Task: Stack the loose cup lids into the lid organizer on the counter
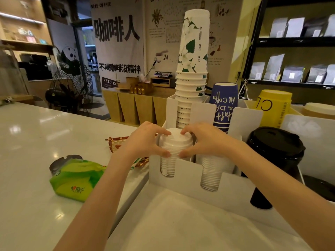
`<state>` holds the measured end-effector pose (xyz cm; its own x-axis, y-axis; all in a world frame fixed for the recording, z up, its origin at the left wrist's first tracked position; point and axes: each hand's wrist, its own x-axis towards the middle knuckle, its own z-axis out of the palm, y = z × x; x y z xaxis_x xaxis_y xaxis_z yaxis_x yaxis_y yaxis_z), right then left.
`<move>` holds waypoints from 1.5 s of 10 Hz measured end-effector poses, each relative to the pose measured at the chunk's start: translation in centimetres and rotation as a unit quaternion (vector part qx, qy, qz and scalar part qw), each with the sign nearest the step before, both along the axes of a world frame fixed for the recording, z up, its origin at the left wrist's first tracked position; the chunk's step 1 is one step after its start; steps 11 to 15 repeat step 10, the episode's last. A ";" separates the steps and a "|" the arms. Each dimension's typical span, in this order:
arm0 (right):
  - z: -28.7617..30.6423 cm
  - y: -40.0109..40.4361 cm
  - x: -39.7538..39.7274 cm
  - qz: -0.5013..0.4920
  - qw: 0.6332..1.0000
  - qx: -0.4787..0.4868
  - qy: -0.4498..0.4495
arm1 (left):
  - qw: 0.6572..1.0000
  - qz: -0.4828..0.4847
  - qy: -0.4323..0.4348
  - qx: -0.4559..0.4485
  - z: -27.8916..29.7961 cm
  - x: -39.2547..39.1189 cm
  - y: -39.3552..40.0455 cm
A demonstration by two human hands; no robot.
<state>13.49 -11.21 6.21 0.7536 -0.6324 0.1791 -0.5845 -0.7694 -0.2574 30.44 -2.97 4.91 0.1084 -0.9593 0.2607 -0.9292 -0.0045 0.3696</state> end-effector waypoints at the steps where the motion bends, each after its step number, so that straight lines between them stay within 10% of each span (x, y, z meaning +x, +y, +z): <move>1: 0.0 0.0 0.0 0.002 1.000 -0.001 0.003 | 1.000 -0.002 -0.015 0.003 0.1 -0.1 -0.1; 8: 0.3 1.8 0.1 -0.023 0.996 -0.046 0.070 | 0.995 -0.014 -0.041 0.093 0.8 -0.4 0.1; 10: 2.5 3.8 -3.1 -0.008 0.995 0.009 -0.103 | 0.983 -0.020 -0.060 0.174 3.1 -0.9 0.1; 15: 2.5 3.8 -3.1 -0.008 0.995 0.009 -0.103 | 0.983 -0.020 -0.060 0.174 3.1 -0.9 0.1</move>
